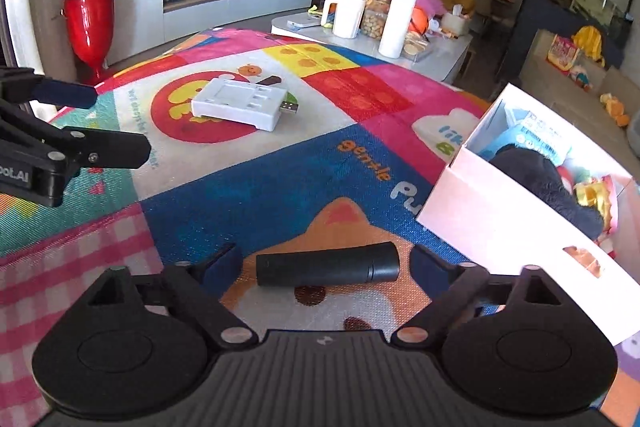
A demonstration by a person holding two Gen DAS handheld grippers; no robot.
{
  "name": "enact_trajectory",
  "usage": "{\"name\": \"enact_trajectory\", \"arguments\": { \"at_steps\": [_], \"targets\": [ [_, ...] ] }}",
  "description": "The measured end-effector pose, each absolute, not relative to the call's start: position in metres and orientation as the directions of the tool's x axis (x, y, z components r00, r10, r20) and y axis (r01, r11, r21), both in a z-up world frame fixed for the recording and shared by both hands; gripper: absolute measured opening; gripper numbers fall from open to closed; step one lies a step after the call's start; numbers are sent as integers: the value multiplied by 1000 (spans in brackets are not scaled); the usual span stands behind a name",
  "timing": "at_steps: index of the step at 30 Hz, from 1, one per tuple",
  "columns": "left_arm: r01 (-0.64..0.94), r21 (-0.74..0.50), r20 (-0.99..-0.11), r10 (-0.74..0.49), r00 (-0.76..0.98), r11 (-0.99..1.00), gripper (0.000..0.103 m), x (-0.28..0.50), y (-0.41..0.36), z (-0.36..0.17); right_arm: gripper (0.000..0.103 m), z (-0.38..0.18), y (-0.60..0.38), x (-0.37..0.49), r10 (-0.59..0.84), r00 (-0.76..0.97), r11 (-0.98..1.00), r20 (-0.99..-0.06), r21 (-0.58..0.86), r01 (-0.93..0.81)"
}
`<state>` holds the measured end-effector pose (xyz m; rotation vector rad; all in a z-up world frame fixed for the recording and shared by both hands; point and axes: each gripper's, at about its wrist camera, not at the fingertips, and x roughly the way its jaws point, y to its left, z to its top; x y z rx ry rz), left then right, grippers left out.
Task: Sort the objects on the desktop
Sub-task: 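Grasp the black foam stick on the mat with the right tool, then grasp the white plastic device with the left tool while right tool holds the stick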
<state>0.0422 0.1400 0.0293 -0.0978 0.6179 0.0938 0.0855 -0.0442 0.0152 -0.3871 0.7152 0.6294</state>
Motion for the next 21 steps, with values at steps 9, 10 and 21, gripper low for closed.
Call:
{"name": "enact_trajectory", "arguments": {
  "at_steps": [9,10,21],
  "targets": [
    [-181,-16,-593,137,794,983,103,113,136,23,76,24,-132,50,281,686,889,-671,-86,-449],
    [-194,-18,-598,145,788,981,103,123,136,22,76,24,-142,46,249,702,904,-667,-99,-415],
    [-189,112,-625,217,750,976,103,174,113,5,80,6,-203,33,116,752,975,-649,-68,-210]
  ]
}}
